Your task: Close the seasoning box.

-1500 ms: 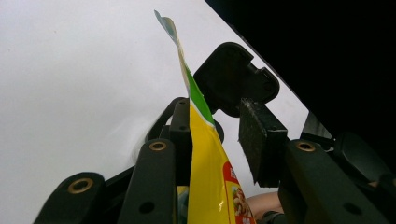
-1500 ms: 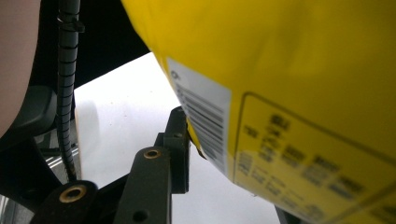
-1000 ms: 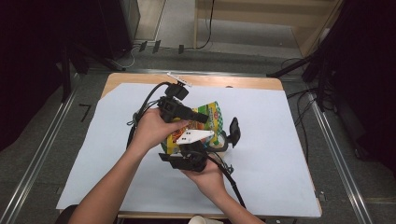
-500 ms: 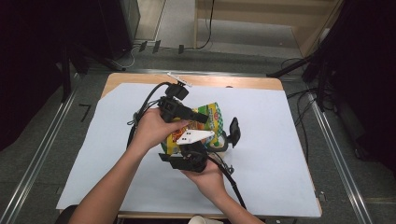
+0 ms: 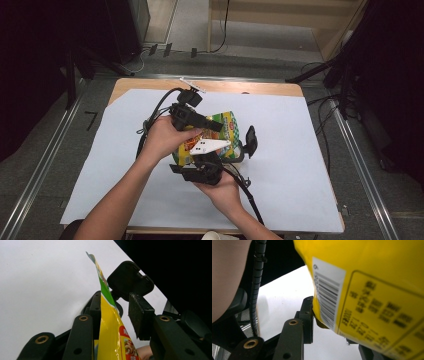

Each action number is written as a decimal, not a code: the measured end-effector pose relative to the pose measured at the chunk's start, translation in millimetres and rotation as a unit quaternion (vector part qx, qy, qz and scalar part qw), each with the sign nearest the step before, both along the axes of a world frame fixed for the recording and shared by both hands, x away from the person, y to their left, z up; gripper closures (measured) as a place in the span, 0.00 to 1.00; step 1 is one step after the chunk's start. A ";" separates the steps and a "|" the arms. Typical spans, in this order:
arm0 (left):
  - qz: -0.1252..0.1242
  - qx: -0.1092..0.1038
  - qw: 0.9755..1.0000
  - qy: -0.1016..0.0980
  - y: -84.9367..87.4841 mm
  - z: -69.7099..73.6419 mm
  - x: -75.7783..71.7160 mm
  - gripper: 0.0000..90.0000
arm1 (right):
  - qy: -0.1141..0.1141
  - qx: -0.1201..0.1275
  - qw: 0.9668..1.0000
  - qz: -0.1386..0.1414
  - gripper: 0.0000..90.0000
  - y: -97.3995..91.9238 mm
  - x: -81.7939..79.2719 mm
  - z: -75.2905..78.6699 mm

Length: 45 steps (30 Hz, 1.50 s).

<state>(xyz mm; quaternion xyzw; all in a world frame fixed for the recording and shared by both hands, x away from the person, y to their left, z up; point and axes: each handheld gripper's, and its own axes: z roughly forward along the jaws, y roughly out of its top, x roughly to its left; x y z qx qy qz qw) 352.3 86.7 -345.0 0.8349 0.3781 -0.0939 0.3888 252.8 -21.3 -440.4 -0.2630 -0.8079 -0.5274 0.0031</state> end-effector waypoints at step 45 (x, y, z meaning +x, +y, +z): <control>0.002 0.012 1.000 -0.006 -2.1 -1.2 -0.4 0.74 | 0.000 -0.003 1.000 -0.001 0.75 -0.5 -0.2 -0.2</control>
